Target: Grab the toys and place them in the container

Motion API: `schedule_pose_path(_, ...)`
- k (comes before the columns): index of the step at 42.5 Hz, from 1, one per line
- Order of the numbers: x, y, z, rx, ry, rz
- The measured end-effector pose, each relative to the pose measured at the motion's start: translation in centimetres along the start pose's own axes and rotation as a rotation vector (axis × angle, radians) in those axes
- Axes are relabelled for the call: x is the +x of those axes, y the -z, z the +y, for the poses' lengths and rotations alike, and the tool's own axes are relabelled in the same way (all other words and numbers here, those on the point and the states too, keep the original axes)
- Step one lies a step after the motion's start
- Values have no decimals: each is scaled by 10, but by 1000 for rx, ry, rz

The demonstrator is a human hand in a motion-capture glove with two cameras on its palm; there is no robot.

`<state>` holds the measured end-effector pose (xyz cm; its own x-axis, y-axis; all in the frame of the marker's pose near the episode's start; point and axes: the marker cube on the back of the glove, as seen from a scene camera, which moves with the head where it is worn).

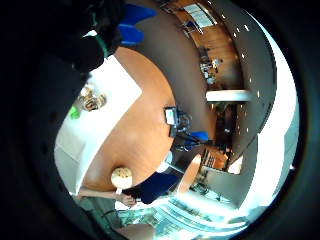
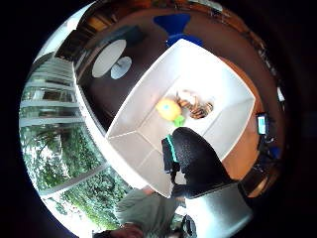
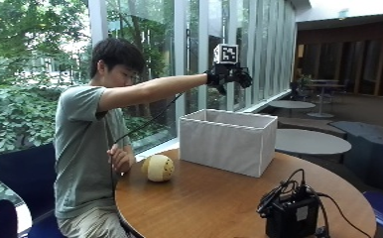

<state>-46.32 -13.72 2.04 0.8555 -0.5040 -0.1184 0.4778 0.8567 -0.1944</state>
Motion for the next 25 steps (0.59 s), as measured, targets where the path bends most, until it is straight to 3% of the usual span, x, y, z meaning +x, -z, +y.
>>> schedule_pose_path(9, 45, 3, 52, 2, -47, -78)
schedule_pose_path(25, 104, -131, 219, -159, 59, -182)
